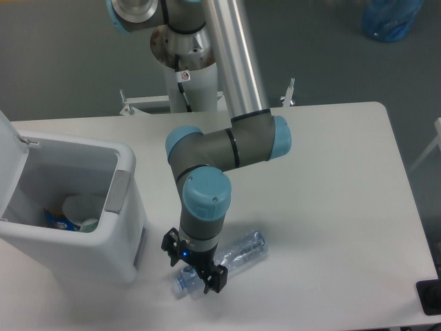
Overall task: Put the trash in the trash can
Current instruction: 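Align the gripper around the bottle's cap end and close on it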
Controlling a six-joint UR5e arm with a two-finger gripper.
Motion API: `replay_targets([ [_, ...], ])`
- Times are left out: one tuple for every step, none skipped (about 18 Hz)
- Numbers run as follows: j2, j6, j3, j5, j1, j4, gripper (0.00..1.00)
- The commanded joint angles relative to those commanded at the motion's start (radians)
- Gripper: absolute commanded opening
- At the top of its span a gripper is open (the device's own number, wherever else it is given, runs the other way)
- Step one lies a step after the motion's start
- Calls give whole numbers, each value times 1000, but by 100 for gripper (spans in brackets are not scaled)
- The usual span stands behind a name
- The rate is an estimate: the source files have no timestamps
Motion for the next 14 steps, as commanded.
replay_targets([
  [-3,0,0,3,0,0,100],
  [-6,0,0,9,-2,2,100],
  [-11,0,0,18,-2,3,100],
  [-15,0,2,26,-2,6,100],
  [-18,0,2,26,-2,6,100],
  [-21,0,2,26,-2,6,100],
  [-23,0,2,26,-3,6,100],
  [-28,0,2,26,-3,5,100],
  [-34,-2,2,28,-3,6,100],
  [-37,-2,2,35,-3,6,100],
  [-38,-2,2,49,-5,6,100],
  [-43,-2,3,61,-14,8,100],
  [-48,-2,3,74,-18,9,100],
  [-52,-3,3,86,-21,11,100],
])
